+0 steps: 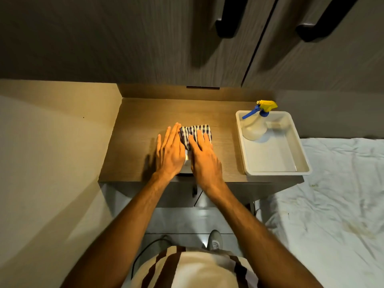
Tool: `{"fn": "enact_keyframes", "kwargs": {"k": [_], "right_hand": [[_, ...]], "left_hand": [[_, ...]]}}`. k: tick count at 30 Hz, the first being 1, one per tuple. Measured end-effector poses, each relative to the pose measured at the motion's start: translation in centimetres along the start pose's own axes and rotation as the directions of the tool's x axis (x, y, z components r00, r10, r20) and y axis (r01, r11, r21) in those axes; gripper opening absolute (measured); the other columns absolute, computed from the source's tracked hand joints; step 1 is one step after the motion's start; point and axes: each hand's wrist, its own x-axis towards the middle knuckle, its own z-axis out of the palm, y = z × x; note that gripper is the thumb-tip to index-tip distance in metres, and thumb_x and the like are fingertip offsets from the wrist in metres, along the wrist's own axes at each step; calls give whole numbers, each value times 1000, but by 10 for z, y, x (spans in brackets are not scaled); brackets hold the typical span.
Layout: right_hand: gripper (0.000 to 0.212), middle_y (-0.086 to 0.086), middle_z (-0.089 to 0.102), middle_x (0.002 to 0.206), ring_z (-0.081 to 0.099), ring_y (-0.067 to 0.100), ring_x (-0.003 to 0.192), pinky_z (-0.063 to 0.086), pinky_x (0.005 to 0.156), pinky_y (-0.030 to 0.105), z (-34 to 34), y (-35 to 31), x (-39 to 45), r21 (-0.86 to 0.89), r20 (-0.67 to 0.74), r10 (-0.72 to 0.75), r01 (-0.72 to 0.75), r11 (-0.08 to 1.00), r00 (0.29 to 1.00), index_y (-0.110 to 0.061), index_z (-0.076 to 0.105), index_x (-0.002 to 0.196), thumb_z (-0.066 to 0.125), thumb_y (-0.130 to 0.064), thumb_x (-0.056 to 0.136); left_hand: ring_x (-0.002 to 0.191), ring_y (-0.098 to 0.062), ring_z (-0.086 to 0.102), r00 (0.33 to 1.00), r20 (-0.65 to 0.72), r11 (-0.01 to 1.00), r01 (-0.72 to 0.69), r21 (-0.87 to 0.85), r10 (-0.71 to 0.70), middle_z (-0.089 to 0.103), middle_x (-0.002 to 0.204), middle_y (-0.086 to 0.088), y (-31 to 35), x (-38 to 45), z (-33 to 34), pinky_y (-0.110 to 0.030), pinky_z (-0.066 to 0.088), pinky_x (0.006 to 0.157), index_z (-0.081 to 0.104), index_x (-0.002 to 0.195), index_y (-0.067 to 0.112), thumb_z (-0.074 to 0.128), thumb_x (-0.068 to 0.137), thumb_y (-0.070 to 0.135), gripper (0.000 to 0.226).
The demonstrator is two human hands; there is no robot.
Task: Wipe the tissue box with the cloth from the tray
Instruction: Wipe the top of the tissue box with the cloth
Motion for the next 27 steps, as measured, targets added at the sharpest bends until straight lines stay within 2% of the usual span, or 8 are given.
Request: {"fn": "enact_keyframes", "kwargs": {"k": [4,7,10,15,17,20,24,27], "right_hand": [[78,5,9,176,7,26,164,43,123,45,7,-2,-35,-63,21,-9,11,998,1000,-21,21,166,60,-5,100],[69,5,14,176,10,27,164,36,127,45,-3,-4,-2,-79,48,-29,33,996,998,-21,22,165,55,-16,105],[61,5,25,172,22,28,160,41,122,45,-13,-5,34,-97,91,-47,56,994,995,-20,27,164,49,-30,108],[60,5,21,174,11,26,164,32,129,43,-6,1,8,103,-28,46,-43,994,999,-19,29,164,50,-18,107],[60,4,23,174,12,25,164,34,128,45,1,-2,-14,136,-55,48,-40,990,997,-21,33,162,50,-11,105],[57,3,27,172,17,27,163,39,125,47,5,-9,-22,90,-22,12,-10,996,1000,-22,37,160,45,-22,104],[51,5,40,164,42,28,150,54,109,46,-13,-4,22,25,50,-51,50,998,997,-23,40,158,43,-33,108],[50,7,40,162,46,29,145,56,106,47,-18,3,35,94,9,34,-34,995,999,-20,39,158,44,-27,108]], "left_hand": [[165,-23,12,1000,-22,999,-8,-54,7,17,177,-5,-3,2,3,-56,7,136,15,167,14,40,110,32,64],[165,-25,15,1000,-17,994,-7,-107,5,20,176,-6,-3,3,3,-59,11,135,18,166,14,32,109,25,60],[165,-26,16,1000,3,998,0,-61,0,21,176,-8,-3,2,4,-59,11,135,20,165,13,20,104,30,63],[166,-27,10,999,39,1000,-18,-10,18,13,177,-8,0,-1,4,-58,4,136,13,166,12,19,102,45,73],[166,-25,9,1000,16,999,-7,-47,8,13,177,-7,2,-1,1,-57,2,135,12,166,12,12,94,50,81],[166,-24,9,1000,-4,997,7,-77,-7,13,177,-5,1,1,0,-55,0,135,12,167,14,18,99,47,76],[166,-25,11,1000,21,1000,-3,-27,4,15,177,-6,-2,2,4,-57,5,136,15,167,16,12,101,44,71],[166,-25,11,1000,10,1000,11,-24,-11,14,177,-6,1,3,7,-55,5,136,13,167,14,8,101,42,71]]}}
